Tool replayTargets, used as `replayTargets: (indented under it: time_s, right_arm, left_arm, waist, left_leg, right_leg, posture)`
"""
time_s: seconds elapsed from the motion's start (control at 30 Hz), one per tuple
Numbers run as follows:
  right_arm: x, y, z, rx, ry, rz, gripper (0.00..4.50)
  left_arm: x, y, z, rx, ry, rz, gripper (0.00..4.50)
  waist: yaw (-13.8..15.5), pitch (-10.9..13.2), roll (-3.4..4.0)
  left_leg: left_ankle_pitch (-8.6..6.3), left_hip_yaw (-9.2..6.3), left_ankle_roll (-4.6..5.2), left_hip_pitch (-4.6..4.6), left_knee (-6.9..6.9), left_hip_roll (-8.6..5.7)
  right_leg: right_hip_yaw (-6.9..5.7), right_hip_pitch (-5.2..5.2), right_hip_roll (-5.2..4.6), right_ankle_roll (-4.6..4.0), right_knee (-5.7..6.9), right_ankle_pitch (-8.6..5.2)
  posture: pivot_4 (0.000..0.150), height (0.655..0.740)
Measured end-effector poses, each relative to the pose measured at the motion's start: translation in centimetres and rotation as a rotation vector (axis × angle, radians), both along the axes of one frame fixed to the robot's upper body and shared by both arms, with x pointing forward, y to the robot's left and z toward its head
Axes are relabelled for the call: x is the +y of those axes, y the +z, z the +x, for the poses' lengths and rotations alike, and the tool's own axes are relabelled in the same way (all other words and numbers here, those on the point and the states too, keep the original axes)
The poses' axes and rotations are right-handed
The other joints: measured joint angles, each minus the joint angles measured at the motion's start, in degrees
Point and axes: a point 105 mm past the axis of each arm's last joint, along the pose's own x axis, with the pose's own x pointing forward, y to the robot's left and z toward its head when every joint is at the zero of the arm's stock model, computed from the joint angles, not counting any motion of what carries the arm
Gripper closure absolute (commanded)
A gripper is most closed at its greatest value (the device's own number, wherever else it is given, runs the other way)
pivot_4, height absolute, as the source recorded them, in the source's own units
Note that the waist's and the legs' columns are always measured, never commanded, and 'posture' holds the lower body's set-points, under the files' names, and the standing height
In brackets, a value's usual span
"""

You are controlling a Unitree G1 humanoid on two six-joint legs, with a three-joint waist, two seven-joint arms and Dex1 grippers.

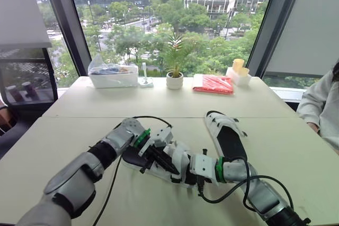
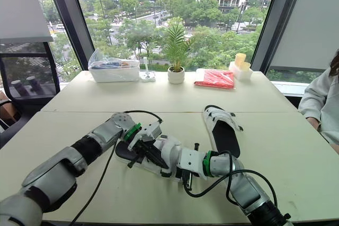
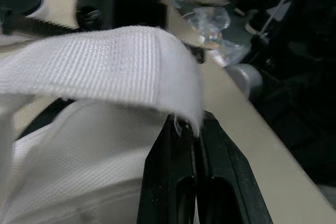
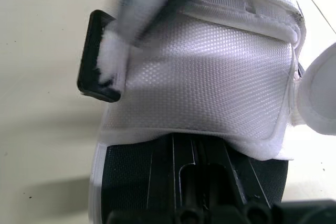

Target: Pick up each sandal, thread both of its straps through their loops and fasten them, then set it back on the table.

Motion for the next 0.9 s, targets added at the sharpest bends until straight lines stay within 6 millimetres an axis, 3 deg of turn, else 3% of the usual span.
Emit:
replayTargets:
  time_s: [0.33,0.53,0.7,0.8,0.9]
  right_arm:
    - [-0.1,-0.2,0.1,0.007,-0.005,-0.004,4.50]
    - [-0.1,-0.4,0.2,0.011,-0.012,-0.011,4.50]
    - [0.2,-0.5,0.2,0.014,-0.011,-0.001,4.50]
    - [0.4,-0.5,0.1,0.015,-0.008,0.004,4.50]
    - [0.4,-0.5,0.1,0.015,-0.007,0.005,4.50]
  left_arm:
    - [-0.5,-0.8,0.6,-0.134,-0.039,-0.001,4.46]
    - [-0.7,-1.2,1.9,-0.140,0.036,-0.050,4.46]
    - [-0.2,-1.1,1.5,-0.137,0.023,-0.018,4.46]
    - [0.4,-1.1,0.9,-0.121,0.009,0.006,3.62]
    - [1.2,-0.8,0.7,-0.087,0.031,0.019,2.17]
  waist:
    - [0.22,-0.27,0.12]
    - [0.27,-0.68,0.18]
    - [-0.11,-0.70,0.18]
    - [-0.25,-0.71,0.19]
    - [-0.21,-0.71,0.20]
  left_leg:
    - [0.00,0.02,0.00,0.10,0.02,-0.03]
    - [0.00,0.03,0.00,0.20,0.06,-0.05]
    - [-0.01,0.00,0.01,0.28,0.02,-0.01]
    - [-0.01,-0.08,0.02,0.29,-0.03,0.01]
    - [-0.02,-0.11,0.04,0.27,-0.05,0.01]
  right_leg:
    - [-0.02,0.11,0.01,-0.01,-0.01,0.00]
    - [-0.06,0.24,0.01,0.00,0.00,0.00]
    - [0.00,0.27,0.04,-0.01,0.03,0.00]
    - [0.08,0.21,0.09,-0.02,0.04,-0.01]
    - [0.10,0.12,0.11,-0.09,0.11,-0.04]
  posture:
    - [0.150,0.7374]
    - [0.150,0.7374]
    - [0.150,0.7374]
    - [0.150,0.7374]
    - [0.150,0.7374]
